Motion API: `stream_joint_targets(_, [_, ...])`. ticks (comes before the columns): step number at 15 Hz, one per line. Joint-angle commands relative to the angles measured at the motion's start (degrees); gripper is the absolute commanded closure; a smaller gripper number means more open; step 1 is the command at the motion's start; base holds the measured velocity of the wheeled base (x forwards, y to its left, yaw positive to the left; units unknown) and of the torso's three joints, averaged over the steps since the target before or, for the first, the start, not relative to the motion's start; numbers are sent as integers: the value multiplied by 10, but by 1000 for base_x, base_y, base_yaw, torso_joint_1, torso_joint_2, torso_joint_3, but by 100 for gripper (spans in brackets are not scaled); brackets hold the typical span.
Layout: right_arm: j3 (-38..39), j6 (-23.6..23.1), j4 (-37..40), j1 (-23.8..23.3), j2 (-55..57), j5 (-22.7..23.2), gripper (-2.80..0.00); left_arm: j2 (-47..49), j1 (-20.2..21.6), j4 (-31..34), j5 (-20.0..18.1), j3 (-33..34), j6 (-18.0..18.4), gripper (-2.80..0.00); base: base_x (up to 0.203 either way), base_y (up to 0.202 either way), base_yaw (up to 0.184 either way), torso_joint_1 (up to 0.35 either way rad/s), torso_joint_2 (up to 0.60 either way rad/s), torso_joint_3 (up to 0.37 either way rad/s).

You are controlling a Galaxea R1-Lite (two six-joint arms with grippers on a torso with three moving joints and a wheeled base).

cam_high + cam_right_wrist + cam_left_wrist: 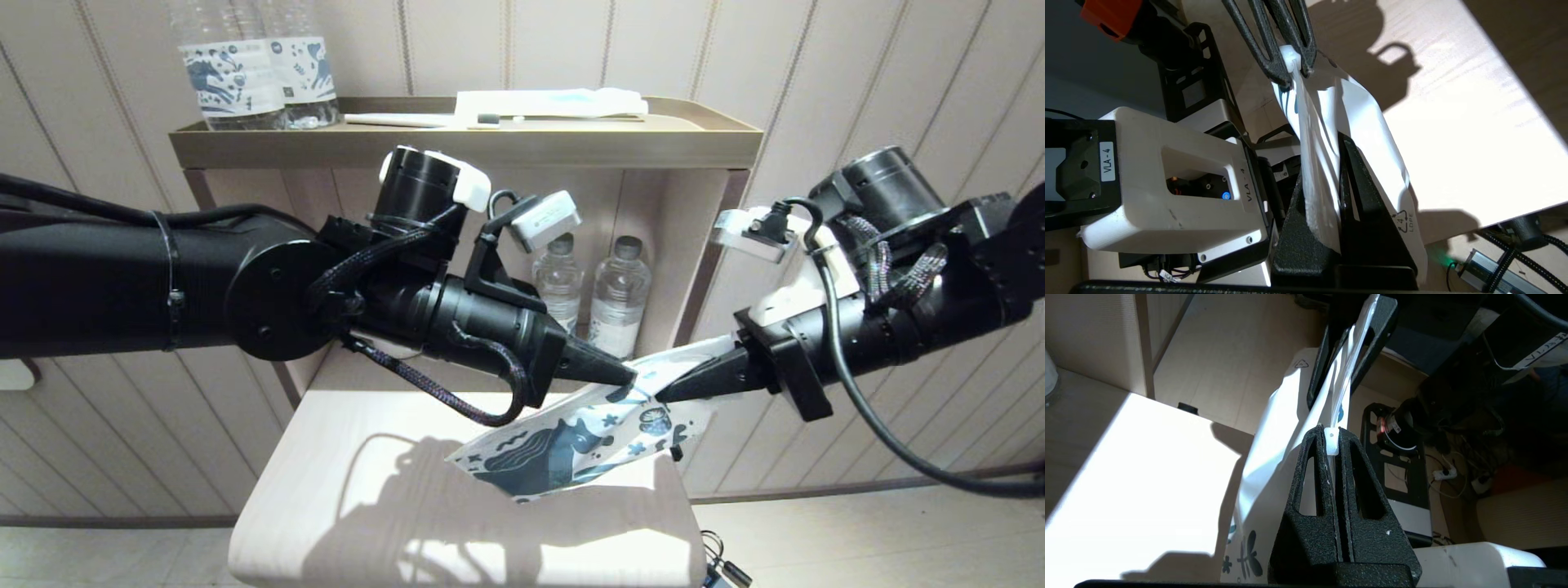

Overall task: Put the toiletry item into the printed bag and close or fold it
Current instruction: Close the strorage bag and place it on the desk

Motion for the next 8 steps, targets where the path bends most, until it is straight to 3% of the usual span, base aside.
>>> stream_joint_targets(1, [12, -2, 1, -6, -17, 4, 0, 1, -1, -1, -3, 0, 0, 0, 0, 0, 0, 0, 0, 0])
stream_joint_targets(8, [43, -6, 2, -56, -66, 7, 0, 1, -1, -2, -2, 0, 0, 0, 0, 0, 0, 0, 0, 0])
